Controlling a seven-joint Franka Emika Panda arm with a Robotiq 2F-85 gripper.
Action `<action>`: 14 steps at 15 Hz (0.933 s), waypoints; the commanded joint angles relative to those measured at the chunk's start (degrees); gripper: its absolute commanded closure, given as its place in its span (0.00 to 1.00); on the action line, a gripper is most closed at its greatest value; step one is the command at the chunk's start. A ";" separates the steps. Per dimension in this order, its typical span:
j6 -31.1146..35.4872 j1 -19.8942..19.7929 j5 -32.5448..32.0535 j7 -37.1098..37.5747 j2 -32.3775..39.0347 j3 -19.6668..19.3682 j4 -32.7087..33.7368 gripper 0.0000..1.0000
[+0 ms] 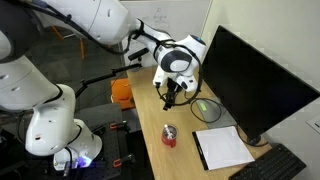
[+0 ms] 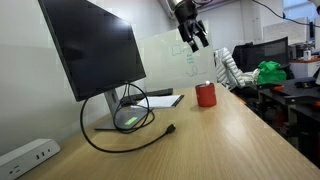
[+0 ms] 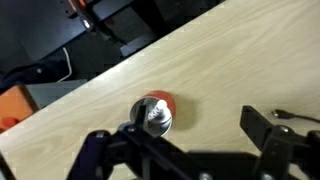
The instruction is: Remove the marker from the mug and put it on the table
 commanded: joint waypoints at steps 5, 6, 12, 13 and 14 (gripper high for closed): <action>0.30 -1.33 8.83 1.05 4.08 -5.86 1.31 0.00; 0.66 -1.51 9.38 1.21 4.27 -6.35 0.96 0.01; 6.81 -2.70 13.54 2.94 7.31 -9.12 -0.72 0.31; 8.17 -2.88 13.95 3.75 8.24 -9.50 -0.95 0.34; 8.42 -3.06 14.46 3.84 9.41 -9.83 -0.80 0.38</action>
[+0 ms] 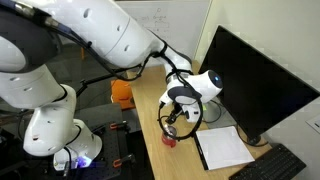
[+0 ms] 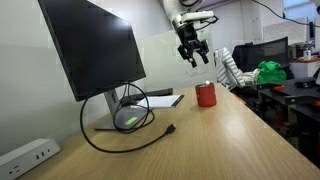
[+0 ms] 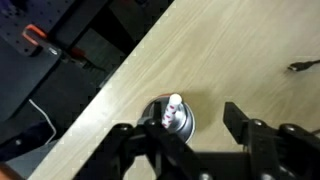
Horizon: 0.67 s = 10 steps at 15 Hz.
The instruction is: Remove the marker from the mug and put it on the table
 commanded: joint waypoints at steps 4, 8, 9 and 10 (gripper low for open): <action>3.62 -0.23 3.49 2.64 5.61 -1.93 -0.10 0.43; 3.92 -0.26 4.02 2.50 7.96 -3.09 0.47 0.48; 4.11 -0.22 3.91 2.61 8.25 -3.28 0.49 0.48; 4.21 -0.20 3.84 2.62 8.55 -3.45 0.62 0.49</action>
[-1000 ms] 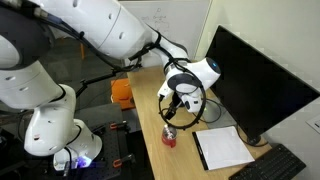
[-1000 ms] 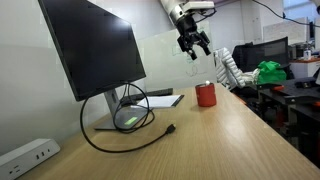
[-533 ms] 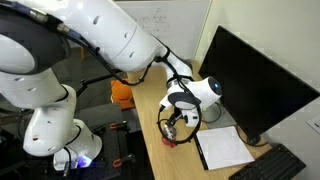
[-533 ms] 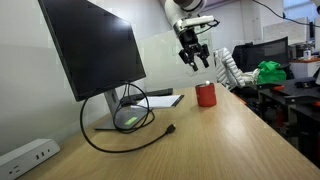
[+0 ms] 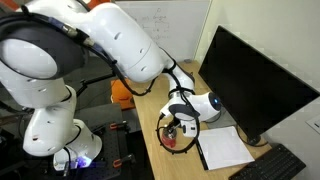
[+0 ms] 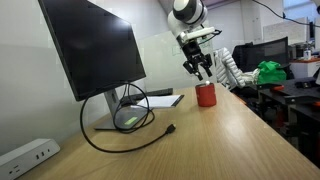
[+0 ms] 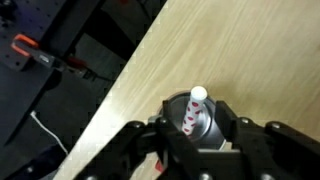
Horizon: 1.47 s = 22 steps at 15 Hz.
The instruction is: Remove the marker from the mug and put it on the table
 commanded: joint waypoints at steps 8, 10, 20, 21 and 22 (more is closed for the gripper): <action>0.63 1.26 0.68 4.14 4.38 -0.51 3.39 0.58; 0.71 1.63 0.66 4.93 5.14 -0.51 3.97 0.58; 0.97 2.13 0.46 4.72 5.28 -0.65 3.66 0.69; 1.20 2.15 0.36 4.72 4.97 -0.71 3.37 0.70; 1.02 2.09 0.43 4.43 4.83 -0.70 3.28 0.72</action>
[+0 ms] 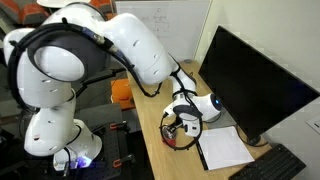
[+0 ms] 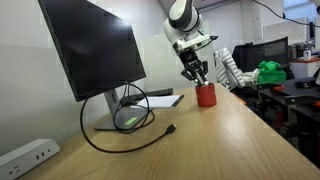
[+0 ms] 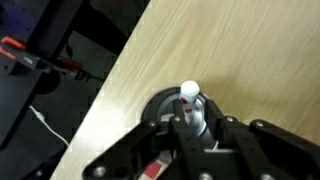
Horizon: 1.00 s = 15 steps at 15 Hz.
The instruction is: Remove the marker from the mug and put it on the table
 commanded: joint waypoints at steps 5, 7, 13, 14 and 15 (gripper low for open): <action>0.14 0.41 -0.01 -0.60 -3.09 -0.40 -2.65 0.98; 0.13 0.47 0.05 -0.60 -3.67 -0.25 -3.18 0.99; -0.03 0.78 -0.21 -0.44 -4.98 0.07 -4.29 0.60; -0.01 0.81 -0.21 -0.43 -5.10 0.10 -4.43 0.53; -0.01 0.84 -0.18 -0.49 -5.04 0.16 -4.50 0.44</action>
